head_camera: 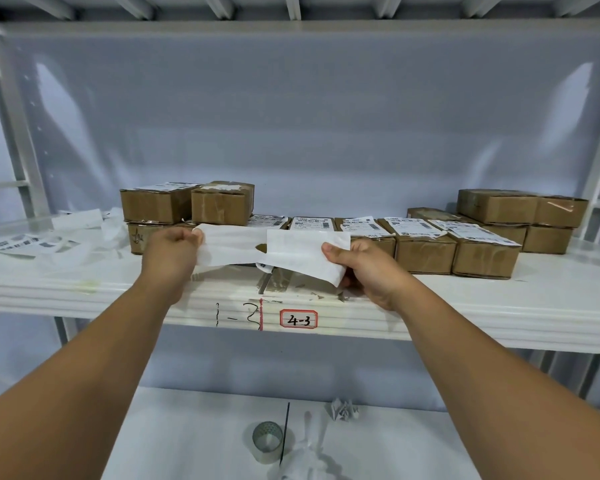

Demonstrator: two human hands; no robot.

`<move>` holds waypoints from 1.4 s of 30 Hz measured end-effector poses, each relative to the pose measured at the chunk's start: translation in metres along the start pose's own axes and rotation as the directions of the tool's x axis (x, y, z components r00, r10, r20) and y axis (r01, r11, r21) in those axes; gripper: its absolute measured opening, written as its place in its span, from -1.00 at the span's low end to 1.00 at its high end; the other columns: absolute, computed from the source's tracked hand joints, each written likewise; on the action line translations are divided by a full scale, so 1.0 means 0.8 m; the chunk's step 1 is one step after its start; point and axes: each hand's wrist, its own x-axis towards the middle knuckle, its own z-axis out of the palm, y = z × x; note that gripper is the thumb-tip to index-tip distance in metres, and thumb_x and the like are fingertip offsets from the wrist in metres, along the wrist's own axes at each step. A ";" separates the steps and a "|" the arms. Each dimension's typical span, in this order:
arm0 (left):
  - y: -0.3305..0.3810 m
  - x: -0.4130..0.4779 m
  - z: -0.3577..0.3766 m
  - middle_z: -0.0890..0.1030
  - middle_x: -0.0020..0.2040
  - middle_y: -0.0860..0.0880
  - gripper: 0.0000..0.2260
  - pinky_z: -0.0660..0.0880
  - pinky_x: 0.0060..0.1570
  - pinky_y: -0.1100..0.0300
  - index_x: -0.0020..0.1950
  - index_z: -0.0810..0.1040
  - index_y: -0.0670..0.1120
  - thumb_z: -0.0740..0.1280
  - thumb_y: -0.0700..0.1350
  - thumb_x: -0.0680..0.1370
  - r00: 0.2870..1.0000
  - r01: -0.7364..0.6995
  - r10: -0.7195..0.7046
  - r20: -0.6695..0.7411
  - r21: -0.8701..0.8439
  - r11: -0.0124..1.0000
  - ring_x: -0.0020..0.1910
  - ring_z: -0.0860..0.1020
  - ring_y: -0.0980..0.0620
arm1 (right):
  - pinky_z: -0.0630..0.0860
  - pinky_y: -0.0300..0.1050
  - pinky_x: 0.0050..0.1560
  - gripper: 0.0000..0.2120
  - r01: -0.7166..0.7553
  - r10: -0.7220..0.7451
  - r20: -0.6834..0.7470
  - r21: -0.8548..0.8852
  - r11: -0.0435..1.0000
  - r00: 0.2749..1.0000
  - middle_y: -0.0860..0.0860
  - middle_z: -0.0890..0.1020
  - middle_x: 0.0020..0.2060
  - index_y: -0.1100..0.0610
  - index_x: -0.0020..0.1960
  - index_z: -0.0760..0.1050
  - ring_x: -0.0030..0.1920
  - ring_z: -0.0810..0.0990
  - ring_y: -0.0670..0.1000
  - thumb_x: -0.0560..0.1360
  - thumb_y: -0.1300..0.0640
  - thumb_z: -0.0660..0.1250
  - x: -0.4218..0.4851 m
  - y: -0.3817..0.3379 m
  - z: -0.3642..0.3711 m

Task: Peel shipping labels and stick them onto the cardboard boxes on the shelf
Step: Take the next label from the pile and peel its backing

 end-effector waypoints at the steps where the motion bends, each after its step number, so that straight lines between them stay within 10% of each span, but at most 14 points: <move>1: -0.001 0.000 0.001 0.39 -0.37 -0.04 -0.71 0.25 -0.36 0.22 -0.35 0.45 -0.06 0.28 -0.06 0.57 1.000 -0.005 0.005 -0.008 -0.001 1.000 -0.42 0.29 -0.02 | 0.33 -0.22 -0.40 -0.74 0.002 -0.002 -0.007 0.004 1.000 1.000 -0.08 0.50 -0.60 0.12 -0.28 0.42 -0.63 0.41 -0.13 0.57 0.09 0.26 0.000 0.001 0.000; 10: 0.002 -0.001 0.010 0.42 -0.40 -0.07 -0.74 0.26 -0.40 0.24 -0.30 0.48 -0.08 0.26 -0.08 0.59 0.998 -0.030 0.036 -0.059 0.096 0.995 -0.43 0.33 -0.04 | 0.42 -0.31 -0.48 -0.78 -0.026 0.043 -0.067 0.227 0.973 0.997 -0.08 0.52 -0.58 0.15 -0.27 0.43 -0.61 0.44 -0.14 0.55 0.17 0.29 0.003 -0.002 0.000; 14: -0.007 0.024 -0.028 0.60 0.03 -0.15 -0.80 0.48 -0.04 0.12 0.11 0.52 -0.09 0.24 -0.04 0.56 0.967 0.114 -0.063 -0.248 0.196 0.974 -0.06 0.54 -0.13 | 0.23 -0.28 -0.51 -0.83 0.091 0.059 -0.211 0.635 0.767 0.976 -0.06 0.49 -0.56 0.11 -0.22 0.44 -0.60 0.37 -0.12 0.55 0.23 0.24 0.002 -0.002 -0.027; 23: -0.014 0.003 -0.026 0.49 0.24 -0.26 -0.71 0.33 0.11 0.01 0.22 0.47 -0.08 0.05 -0.02 0.64 0.995 -0.080 0.101 -0.024 0.439 0.895 0.19 0.43 -0.27 | 0.58 -0.23 -0.34 -0.93 -0.031 0.068 -0.095 0.352 0.935 0.993 0.02 0.66 -0.34 0.19 -0.06 0.51 -0.31 0.61 0.00 0.54 0.18 0.30 0.001 0.000 -0.023; 27: -0.017 0.000 -0.029 0.50 0.08 -0.11 -0.65 0.36 -0.12 0.08 0.33 0.34 0.06 0.04 -0.24 0.61 0.994 -0.102 0.107 0.012 0.425 0.900 -0.07 0.46 -0.17 | 0.55 -0.28 -0.37 -0.88 0.000 0.026 -0.088 0.284 0.959 0.996 -0.03 0.66 -0.40 0.17 -0.09 0.52 -0.41 0.61 -0.08 0.57 0.16 0.26 -0.002 0.002 -0.021; 33: -0.003 -0.003 -0.039 0.52 -0.34 -0.15 -0.70 0.41 -0.31 0.17 -0.30 0.51 -0.17 0.05 -0.40 0.46 0.999 0.001 -0.011 0.044 0.222 0.975 -0.39 0.46 -0.08 | 0.46 -0.33 -0.42 -0.78 0.006 -0.005 -0.023 0.054 0.999 1.000 -0.03 0.64 -0.45 0.16 -0.17 0.53 -0.42 0.58 -0.13 0.57 0.07 0.26 -0.002 -0.011 -0.002; 38: 0.000 -0.007 -0.043 0.52 -0.16 -0.02 -0.73 0.42 -0.11 0.05 -0.03 0.46 -0.07 0.22 0.12 0.50 0.998 -0.018 0.009 0.057 0.160 0.987 -0.16 0.50 -0.05 | 0.55 -0.23 -0.34 -0.87 0.020 -0.030 0.040 0.228 0.973 0.999 0.02 0.65 -0.30 0.13 -0.10 0.51 -0.35 0.60 -0.07 0.57 0.11 0.25 0.013 -0.032 0.053; 42: -0.011 -0.001 -0.059 0.49 -0.03 -0.01 -0.85 0.43 -0.05 0.07 0.08 0.39 -0.01 0.28 -0.03 0.56 0.993 -0.035 0.059 -0.106 0.220 0.975 -0.01 0.49 -0.11 | 0.56 -0.19 -0.33 -0.94 0.003 -0.001 -0.005 0.391 0.921 1.000 0.02 0.64 -0.21 0.13 -0.01 0.51 -0.29 0.61 -0.06 0.56 0.16 0.28 0.036 -0.045 0.097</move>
